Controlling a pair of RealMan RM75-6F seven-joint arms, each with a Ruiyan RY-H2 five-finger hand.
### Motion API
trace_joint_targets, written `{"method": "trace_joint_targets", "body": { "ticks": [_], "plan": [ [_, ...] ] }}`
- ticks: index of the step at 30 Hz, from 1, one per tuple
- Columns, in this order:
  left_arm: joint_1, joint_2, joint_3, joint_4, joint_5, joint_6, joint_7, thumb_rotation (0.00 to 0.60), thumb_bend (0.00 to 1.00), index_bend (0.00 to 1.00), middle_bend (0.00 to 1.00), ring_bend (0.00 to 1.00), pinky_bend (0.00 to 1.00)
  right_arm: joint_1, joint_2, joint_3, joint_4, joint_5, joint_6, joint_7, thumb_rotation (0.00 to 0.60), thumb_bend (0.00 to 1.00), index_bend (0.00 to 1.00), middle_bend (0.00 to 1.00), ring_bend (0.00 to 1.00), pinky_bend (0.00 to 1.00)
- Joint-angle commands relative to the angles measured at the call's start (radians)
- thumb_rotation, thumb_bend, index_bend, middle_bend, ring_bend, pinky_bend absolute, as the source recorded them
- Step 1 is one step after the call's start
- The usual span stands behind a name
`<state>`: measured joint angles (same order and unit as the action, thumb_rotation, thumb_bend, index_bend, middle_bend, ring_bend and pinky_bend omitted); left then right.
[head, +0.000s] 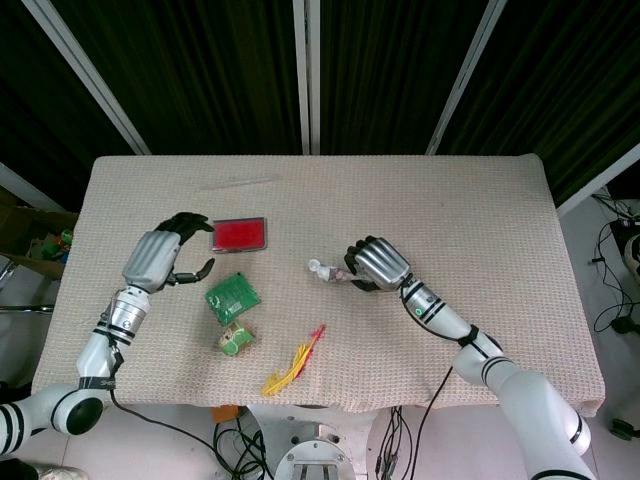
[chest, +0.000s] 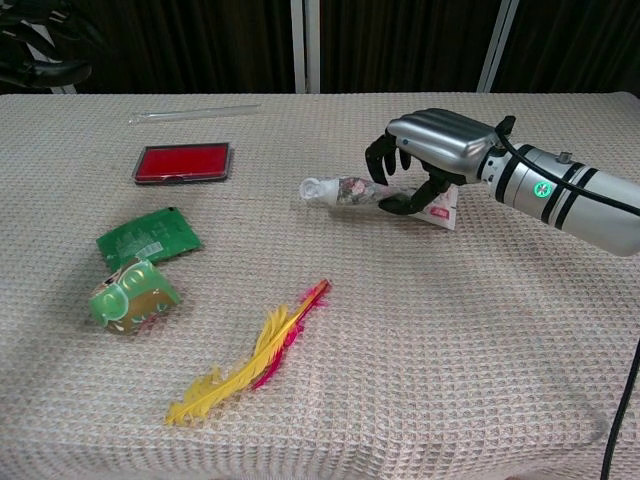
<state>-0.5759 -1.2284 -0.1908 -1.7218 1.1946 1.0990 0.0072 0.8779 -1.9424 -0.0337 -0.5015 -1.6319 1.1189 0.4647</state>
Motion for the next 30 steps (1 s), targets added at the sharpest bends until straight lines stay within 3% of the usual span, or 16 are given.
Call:
{"method": "trace_joint_targets", "body": {
  "ticks": [1, 9, 14, 18, 22, 26, 30],
  "plan": [
    [0.008, 0.01, 0.001, 0.0, -0.008, 0.001, -0.002, 0.348, 0.34, 0.26, 0.16, 0.1, 0.2, -0.017, 0.062, 0.012, -0.082, 0.014, -0.002, -0.048, 0.6, 0.23, 0.36, 0.44, 0.35, 0.43],
    [0.051, 0.054, 0.01, 0.008, -0.036, 0.018, -0.015, 0.338, 0.34, 0.26, 0.16, 0.1, 0.2, -0.059, 0.258, 0.055, -0.373, 0.089, -0.047, -0.196, 0.6, 0.18, 0.06, 0.29, 0.28, 0.38],
    [0.095, 0.089, 0.022, 0.029, -0.045, 0.056, -0.012, 0.341, 0.33, 0.26, 0.16, 0.1, 0.2, -0.133, 0.405, 0.085, -0.551, 0.153, 0.001, -0.319, 0.6, 0.19, 0.05, 0.27, 0.24, 0.36],
    [0.141, 0.102, 0.052, 0.097, -0.008, 0.109, 0.003, 0.345, 0.32, 0.26, 0.16, 0.1, 0.2, -0.226, 0.576, 0.087, -0.767, 0.237, 0.027, -0.426, 0.6, 0.2, 0.05, 0.26, 0.15, 0.25],
    [0.208, 0.096, 0.09, 0.186, 0.046, 0.193, -0.005, 0.347, 0.32, 0.27, 0.16, 0.1, 0.19, -0.352, 0.751, 0.066, -0.982, 0.311, 0.101, -0.459, 0.6, 0.24, 0.05, 0.18, 0.07, 0.15],
    [0.277, 0.082, 0.122, 0.226, 0.092, 0.282, -0.012, 0.378, 0.32, 0.28, 0.17, 0.1, 0.19, -0.466, 0.837, 0.032, -1.079, 0.304, 0.213, -0.448, 0.6, 0.27, 0.02, 0.16, 0.05, 0.13],
    [0.338, 0.075, 0.161, 0.208, 0.145, 0.369, 0.045, 0.425, 0.32, 0.28, 0.17, 0.1, 0.18, -0.565, 0.864, 0.001, -1.113, 0.279, 0.312, -0.43, 0.6, 0.29, 0.02, 0.15, 0.05, 0.13]
  ]
}}
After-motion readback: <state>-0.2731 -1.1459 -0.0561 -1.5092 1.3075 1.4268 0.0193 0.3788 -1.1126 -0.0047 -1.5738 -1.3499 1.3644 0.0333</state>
